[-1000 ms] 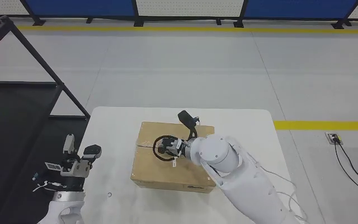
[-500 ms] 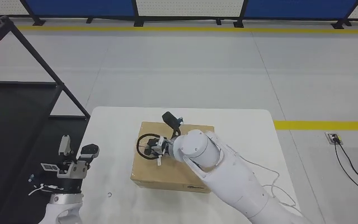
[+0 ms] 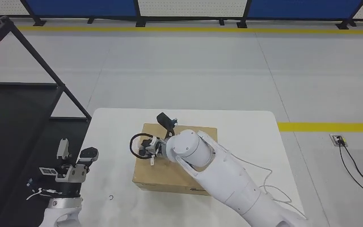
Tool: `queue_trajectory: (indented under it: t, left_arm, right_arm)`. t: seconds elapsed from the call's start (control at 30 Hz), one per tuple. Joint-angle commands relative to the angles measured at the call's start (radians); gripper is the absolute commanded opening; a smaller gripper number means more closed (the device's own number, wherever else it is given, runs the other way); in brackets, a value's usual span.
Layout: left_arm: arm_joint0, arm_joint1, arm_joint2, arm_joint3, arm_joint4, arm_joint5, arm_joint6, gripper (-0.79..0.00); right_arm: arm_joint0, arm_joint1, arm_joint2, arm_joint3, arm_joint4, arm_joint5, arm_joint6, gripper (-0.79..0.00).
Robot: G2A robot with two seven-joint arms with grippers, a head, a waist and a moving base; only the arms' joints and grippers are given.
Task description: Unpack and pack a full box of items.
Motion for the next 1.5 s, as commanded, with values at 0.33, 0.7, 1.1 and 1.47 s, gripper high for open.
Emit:
queue_trajectory:
  t: [0.33,0.7,1.1,1.47]
  left_arm:
    - [0.014,-0.003,-0.007,0.0,-0.006,-0.009,-0.004,0.0]
    - [0.002,-0.005,0.009,-0.012,0.018,0.009,-0.01,0.0]
    - [-0.001,-0.007,0.022,-0.02,0.035,0.015,-0.009,0.0]
    - [-0.009,-0.008,0.035,-0.03,0.052,0.03,-0.014,0.0]
  right_arm:
    - [0.017,-0.03,0.008,0.086,0.029,-0.01,-0.017,-0.785]
    - [-0.06,0.011,0.09,-0.021,-0.048,0.009,0.02,-0.785]
    - [-0.162,0.066,0.188,-0.17,-0.161,0.102,0.046,-0.785]
    - [-0.262,0.114,0.293,-0.286,-0.233,0.138,0.084,-0.785]
